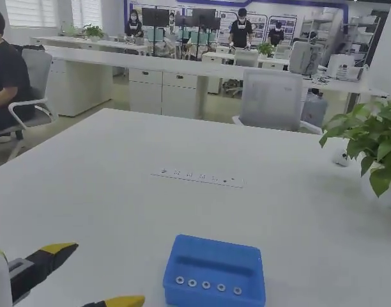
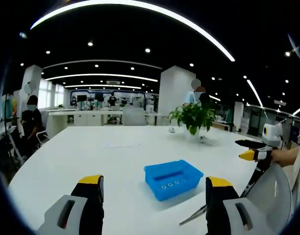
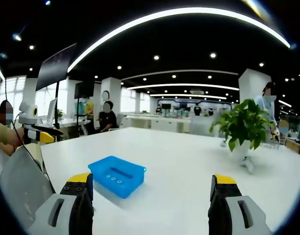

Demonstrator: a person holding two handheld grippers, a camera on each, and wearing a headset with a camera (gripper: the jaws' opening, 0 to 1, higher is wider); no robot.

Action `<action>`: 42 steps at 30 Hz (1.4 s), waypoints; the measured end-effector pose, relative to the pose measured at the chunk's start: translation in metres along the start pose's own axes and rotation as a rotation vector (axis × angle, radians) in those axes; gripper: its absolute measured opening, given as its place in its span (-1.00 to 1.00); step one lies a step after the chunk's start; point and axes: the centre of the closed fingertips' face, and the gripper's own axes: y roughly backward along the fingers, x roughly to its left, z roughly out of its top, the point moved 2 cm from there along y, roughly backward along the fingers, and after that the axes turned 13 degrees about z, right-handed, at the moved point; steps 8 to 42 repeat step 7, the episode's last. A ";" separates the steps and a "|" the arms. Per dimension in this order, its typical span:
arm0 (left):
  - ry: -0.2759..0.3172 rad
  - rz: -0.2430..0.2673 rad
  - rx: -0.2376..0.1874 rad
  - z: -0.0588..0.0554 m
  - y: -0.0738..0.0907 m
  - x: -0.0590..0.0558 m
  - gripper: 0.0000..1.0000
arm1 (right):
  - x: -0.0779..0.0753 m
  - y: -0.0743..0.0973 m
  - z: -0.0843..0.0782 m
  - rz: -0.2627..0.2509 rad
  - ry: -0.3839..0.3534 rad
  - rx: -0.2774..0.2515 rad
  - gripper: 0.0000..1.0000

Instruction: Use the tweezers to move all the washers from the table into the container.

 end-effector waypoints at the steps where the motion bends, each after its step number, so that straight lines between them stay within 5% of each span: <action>1: 0.025 0.015 -0.016 0.002 0.000 0.002 0.84 | 0.000 0.000 -0.001 0.000 0.002 0.004 0.98; 7: 0.009 0.044 -0.057 0.007 0.000 -0.001 0.97 | 0.001 -0.001 -0.002 0.007 0.010 0.012 0.98; 42: 0.009 0.044 -0.057 0.007 0.000 -0.001 0.97 | 0.001 -0.001 -0.002 0.007 0.010 0.012 0.98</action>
